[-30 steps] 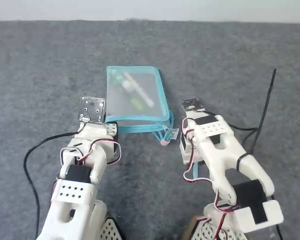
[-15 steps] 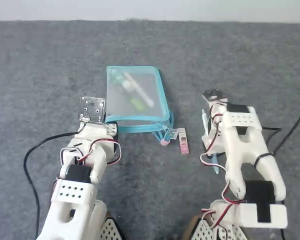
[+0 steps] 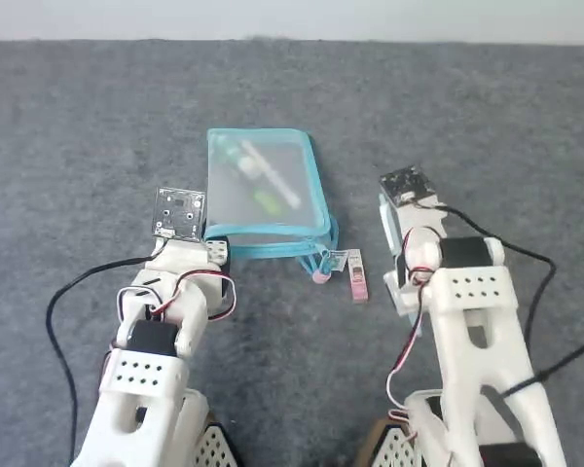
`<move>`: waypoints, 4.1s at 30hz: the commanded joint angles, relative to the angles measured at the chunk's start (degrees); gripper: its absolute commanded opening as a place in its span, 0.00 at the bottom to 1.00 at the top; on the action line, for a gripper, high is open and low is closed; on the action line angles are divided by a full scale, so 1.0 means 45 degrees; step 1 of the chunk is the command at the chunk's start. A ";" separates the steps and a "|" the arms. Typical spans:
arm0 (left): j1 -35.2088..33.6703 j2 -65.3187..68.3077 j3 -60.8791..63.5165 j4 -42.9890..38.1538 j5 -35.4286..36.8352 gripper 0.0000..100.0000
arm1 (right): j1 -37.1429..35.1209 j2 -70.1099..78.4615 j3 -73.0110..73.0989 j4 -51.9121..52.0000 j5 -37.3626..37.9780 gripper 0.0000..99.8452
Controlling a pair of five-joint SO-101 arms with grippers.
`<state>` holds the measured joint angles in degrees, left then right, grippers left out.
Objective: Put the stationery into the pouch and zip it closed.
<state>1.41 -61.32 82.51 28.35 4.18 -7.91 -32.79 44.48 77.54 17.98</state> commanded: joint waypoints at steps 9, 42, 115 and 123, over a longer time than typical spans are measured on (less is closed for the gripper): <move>-0.0020 -0.0176 -0.0186 -0.0332 -0.0059 0.01 | -0.2393 -0.0596 -0.6603 0.5538 0.0801 0.01; 0.0059 -0.0215 -0.0186 -0.0293 -0.0059 0.01 | -0.6554 0.5871 -0.9416 0.5578 0.0801 0.01; -0.1055 -0.0117 -0.2002 0.1719 0.0020 0.01 | -0.4132 -0.0420 0.0410 -0.4288 -0.2286 0.12; -0.0391 -0.0371 -0.1475 0.0762 -0.0078 0.01 | -0.4132 0.0166 0.0430 -0.4444 -0.2305 0.12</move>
<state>3.34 -61.32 80.92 31.60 4.18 -27.16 -32.18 46.59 58.55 8.22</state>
